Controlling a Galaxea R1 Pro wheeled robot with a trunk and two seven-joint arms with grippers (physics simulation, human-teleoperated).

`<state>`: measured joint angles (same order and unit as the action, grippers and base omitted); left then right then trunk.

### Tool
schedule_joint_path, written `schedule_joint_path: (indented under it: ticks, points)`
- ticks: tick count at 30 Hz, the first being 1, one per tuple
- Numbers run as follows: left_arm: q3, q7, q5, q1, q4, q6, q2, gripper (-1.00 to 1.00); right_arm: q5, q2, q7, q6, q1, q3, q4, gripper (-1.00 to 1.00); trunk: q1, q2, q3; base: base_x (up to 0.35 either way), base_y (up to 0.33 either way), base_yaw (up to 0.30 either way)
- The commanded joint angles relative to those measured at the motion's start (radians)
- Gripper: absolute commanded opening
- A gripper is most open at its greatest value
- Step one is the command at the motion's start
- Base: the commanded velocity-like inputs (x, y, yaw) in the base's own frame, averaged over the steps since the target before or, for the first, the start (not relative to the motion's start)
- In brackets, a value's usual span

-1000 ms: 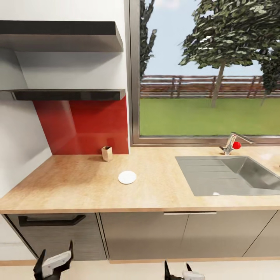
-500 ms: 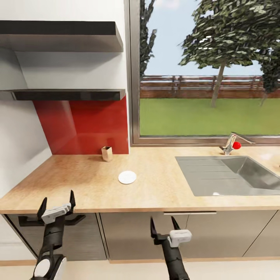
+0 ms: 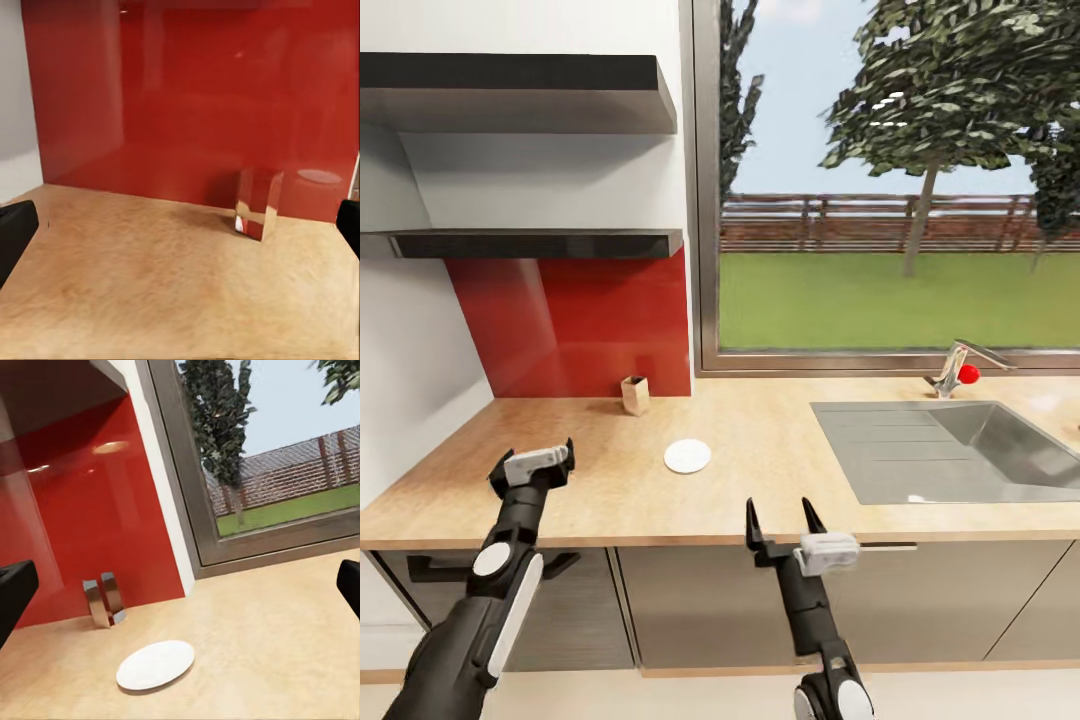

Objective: Set up a coffee station on the kitchen countertop: keep the coffee maker on the countertop, move the bottle of coffee from the kitchen shelf to the counter next to the coffee maker, place a paper coffee filter on top of the coffee maker, put the saucer next to the coffee maker with the coffee cup on the saucer, and place the electric kettle next to the coffee maker.

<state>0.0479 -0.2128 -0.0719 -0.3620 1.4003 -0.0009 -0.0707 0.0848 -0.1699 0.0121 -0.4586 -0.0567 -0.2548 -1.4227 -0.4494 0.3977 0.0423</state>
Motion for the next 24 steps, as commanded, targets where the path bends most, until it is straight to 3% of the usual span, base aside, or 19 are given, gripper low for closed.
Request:
schedule_joint_path:
  ticks: [1,5,9,11,16,19,20,21,22,24]
  points:
    - [0.0,0.021,-0.008,-0.025,0.002,0.049,-0.001,1.0,0.011,0.0,0.001,0.044,-0.008,-0.002,-0.03,1.0,-0.001,0.002,0.002,0.0,0.0,0.0]
    - [0.004,0.1,-0.007,-0.099,0.002,0.182,-0.002,1.0,0.012,0.0,0.006,0.146,-0.066,-0.001,-0.074,1.0,-0.001,0.002,0.002,0.0,0.0,0.0]
    - [0.007,0.176,-0.006,-0.167,0.001,0.316,-0.004,1.0,0.011,0.0,0.067,0.246,-0.158,0.0,-0.084,1.0,-0.001,0.002,0.002,0.0,0.0,0.0]
    - [0.008,0.227,-0.005,-0.207,-0.004,0.394,-0.005,1.0,0.012,0.0,0.121,0.353,-0.228,0.001,-0.085,1.0,-0.001,0.002,0.002,0.0,0.0,0.0]
    - [0.01,0.313,-0.006,-0.261,-0.019,0.514,-0.011,1.0,0.021,0.0,0.158,0.568,-0.358,0.005,-0.078,1.0,-0.001,0.002,0.002,0.0,0.0,0.0]
    - [0.01,0.376,-0.005,-0.296,-0.048,0.607,-0.019,1.0,0.07,0.0,0.166,0.713,-0.438,0.006,-0.065,1.0,-0.001,0.002,0.002,0.0,0.0,0.0]
    - [0.009,0.43,-0.005,-0.337,-0.096,0.681,-0.03,1.0,0.139,0.002,0.167,0.828,-0.507,0.01,-0.04,1.0,-0.001,0.002,0.002,0.0,0.0,0.0]
    - [0.009,0.461,-0.006,-0.36,-0.13,0.712,-0.039,1.0,0.179,0.005,0.166,0.883,-0.545,0.017,-0.027,1.0,-0.001,0.002,0.002,0.0,0.0,0.0]
    - [0.009,0.513,-0.006,-0.391,-0.184,0.745,-0.054,1.0,0.237,0.009,0.164,0.958,-0.595,0.046,-0.01,1.0,-0.001,0.002,0.002,0.0,0.0,0.0]
    - [0.009,0.579,-0.006,-0.42,-0.244,0.768,-0.072,1.0,0.293,0.018,0.159,1.029,-0.634,0.109,0.007,1.0,-0.001,0.002,0.002,0.0,0.0,0.0]
